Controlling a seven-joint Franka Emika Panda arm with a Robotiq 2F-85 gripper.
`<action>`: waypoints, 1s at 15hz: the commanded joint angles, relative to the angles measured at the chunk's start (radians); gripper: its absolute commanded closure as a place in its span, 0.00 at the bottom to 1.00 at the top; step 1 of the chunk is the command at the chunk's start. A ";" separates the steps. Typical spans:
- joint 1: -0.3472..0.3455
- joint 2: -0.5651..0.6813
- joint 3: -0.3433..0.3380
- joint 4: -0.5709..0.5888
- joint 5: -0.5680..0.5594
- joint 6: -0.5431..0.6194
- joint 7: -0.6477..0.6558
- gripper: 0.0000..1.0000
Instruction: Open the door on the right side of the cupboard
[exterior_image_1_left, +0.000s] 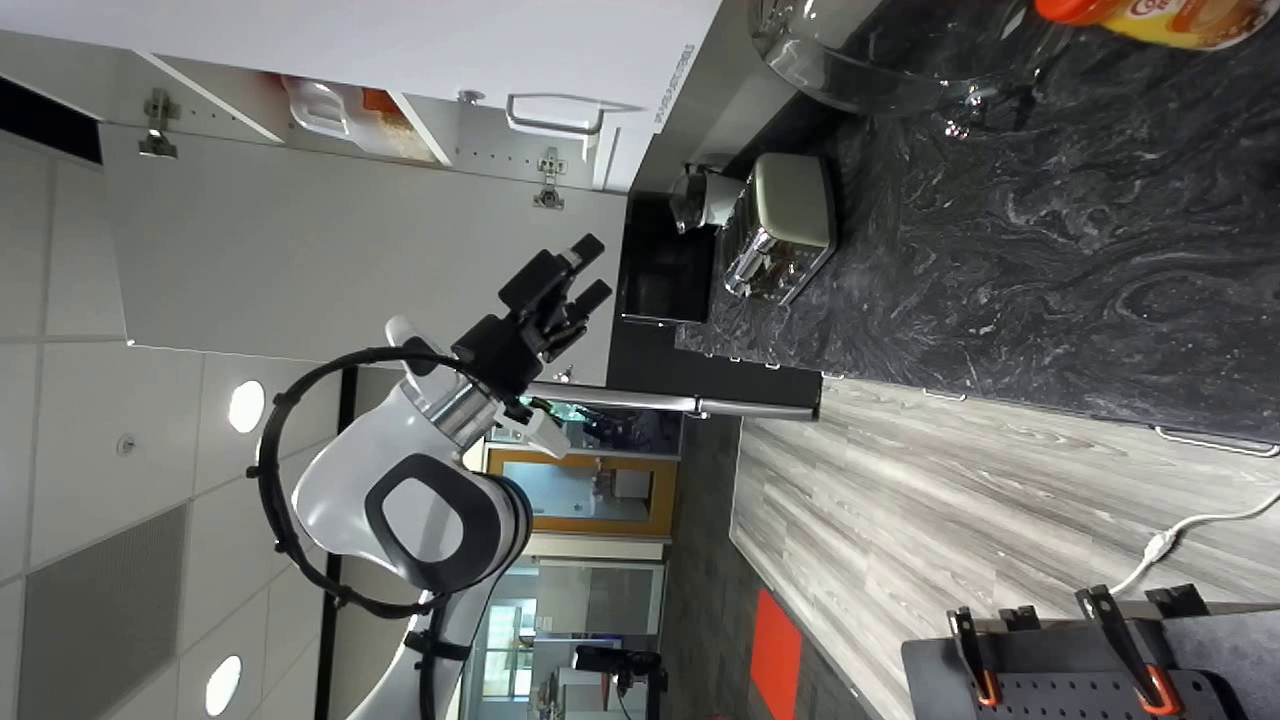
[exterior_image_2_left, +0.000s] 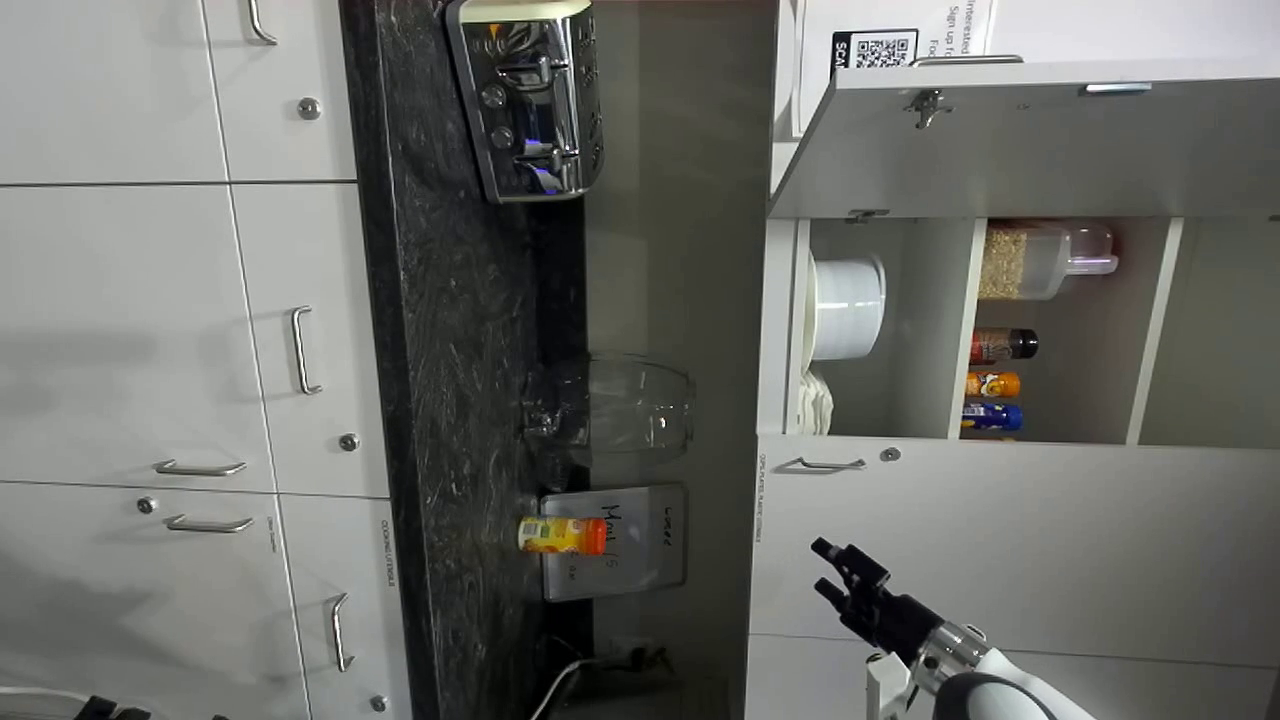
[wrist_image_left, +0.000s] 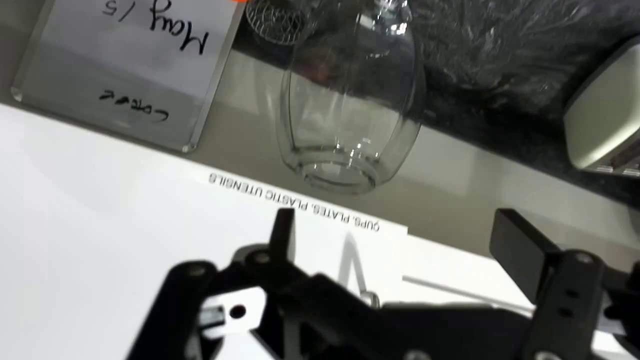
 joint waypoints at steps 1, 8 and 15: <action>-0.010 0.001 0.005 0.001 0.004 0.029 0.006 0.00; -0.050 0.052 0.030 0.037 -0.013 0.170 0.047 0.00; -0.080 0.215 0.045 0.187 0.000 0.361 0.087 0.00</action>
